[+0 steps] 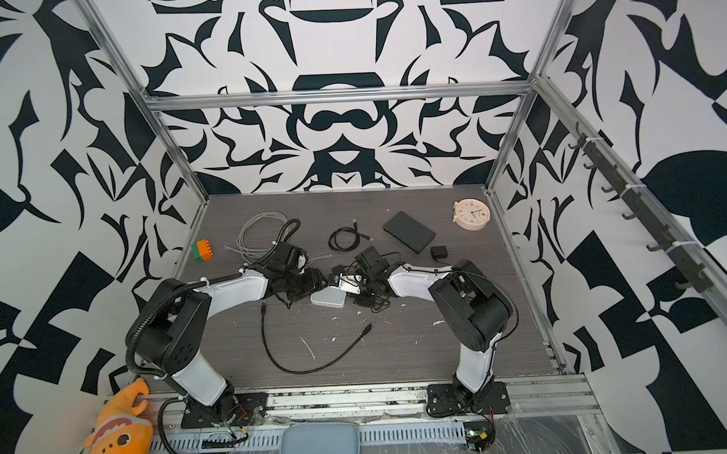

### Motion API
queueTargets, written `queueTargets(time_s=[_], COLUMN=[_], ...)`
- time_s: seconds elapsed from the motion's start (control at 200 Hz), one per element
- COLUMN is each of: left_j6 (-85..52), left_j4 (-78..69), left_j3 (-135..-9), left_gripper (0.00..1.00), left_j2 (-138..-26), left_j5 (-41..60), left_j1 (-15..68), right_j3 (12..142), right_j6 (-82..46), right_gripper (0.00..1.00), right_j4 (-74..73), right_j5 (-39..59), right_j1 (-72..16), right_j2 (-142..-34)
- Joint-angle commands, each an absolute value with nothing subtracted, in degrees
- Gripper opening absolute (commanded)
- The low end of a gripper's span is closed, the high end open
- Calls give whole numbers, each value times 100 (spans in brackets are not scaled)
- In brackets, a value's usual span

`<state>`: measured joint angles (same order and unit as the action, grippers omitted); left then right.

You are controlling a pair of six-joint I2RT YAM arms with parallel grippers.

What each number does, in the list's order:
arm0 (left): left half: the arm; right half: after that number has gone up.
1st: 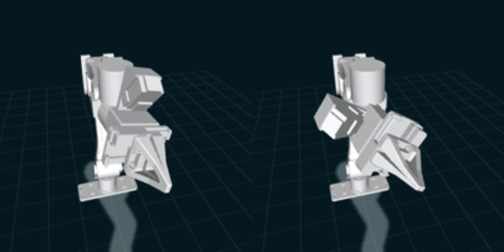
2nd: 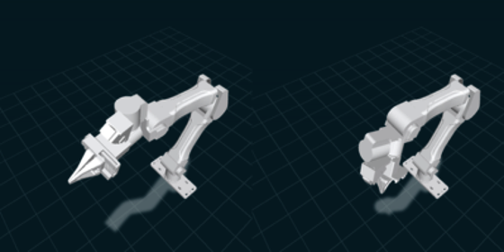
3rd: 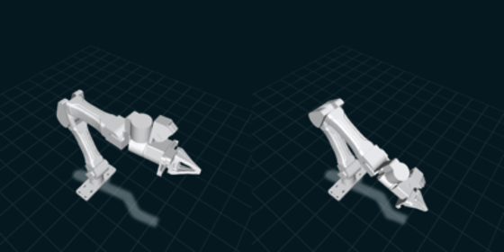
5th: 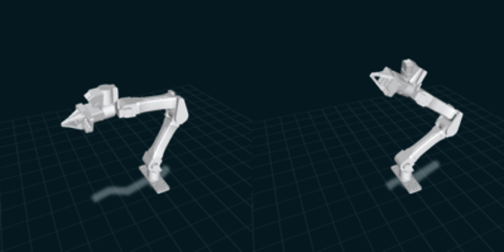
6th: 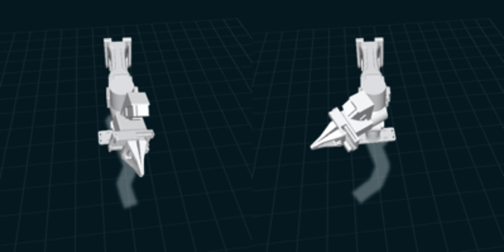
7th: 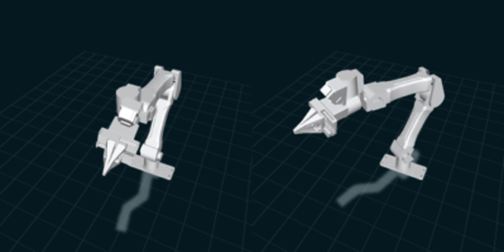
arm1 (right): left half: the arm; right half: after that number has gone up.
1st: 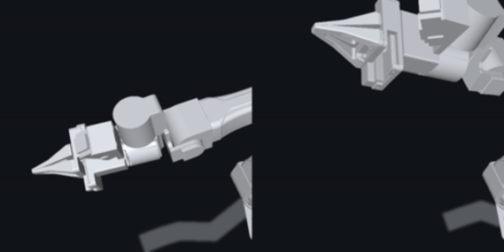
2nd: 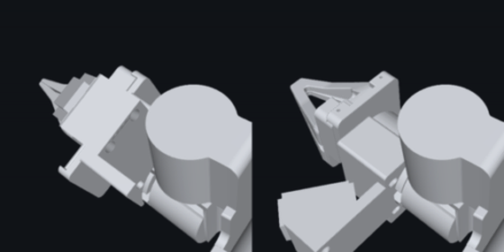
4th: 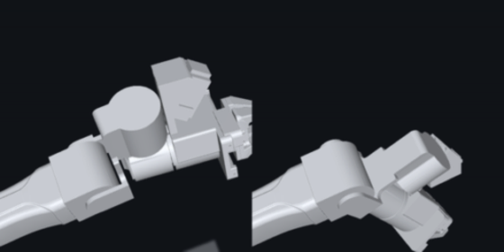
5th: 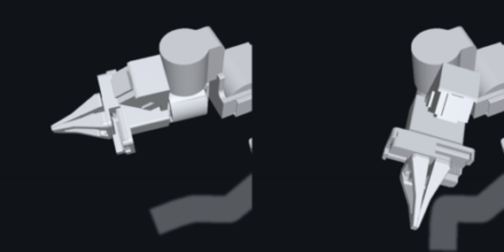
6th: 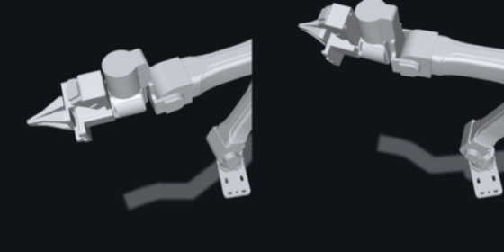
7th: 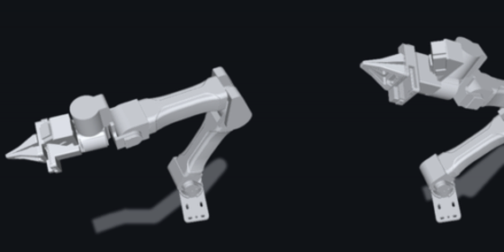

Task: Insert the plug into the switch port

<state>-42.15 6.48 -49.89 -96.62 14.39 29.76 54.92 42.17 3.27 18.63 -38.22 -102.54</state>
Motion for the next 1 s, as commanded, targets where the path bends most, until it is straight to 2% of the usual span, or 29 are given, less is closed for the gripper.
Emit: queueTargets(time_s=[0.0, 0.995], left_j6=[-4257, -4093], left_j4=[564, 601], left_j3=[-5021, -5212], left_gripper=[66, 65], left_j2=[-9870, -10090], left_j5=[2236, 2716], left_j1=[3149, 3426], right_j3=[5869, 6235], right_j6=[4155, 4013], right_gripper=[0, 0], right_j4=[-378, -888], right_j5=[2597, 2868], right_j1=[-3973, -4078], right_j2=[-10050, -10431])
